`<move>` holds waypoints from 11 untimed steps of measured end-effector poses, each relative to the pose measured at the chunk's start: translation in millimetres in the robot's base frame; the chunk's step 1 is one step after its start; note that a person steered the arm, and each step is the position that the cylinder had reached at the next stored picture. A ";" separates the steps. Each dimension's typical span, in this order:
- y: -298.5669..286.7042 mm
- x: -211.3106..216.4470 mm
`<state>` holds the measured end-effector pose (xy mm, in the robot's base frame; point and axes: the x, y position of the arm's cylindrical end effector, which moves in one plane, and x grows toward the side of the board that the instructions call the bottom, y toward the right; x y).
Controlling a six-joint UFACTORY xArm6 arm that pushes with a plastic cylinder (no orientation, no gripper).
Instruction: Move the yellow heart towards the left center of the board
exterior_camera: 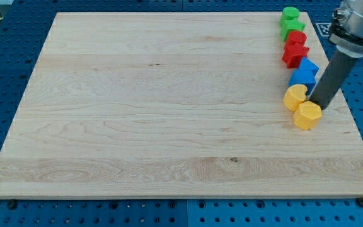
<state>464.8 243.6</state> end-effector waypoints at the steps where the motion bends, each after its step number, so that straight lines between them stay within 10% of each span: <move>1: -16.9 -14.4; 11: -253.8 -10.2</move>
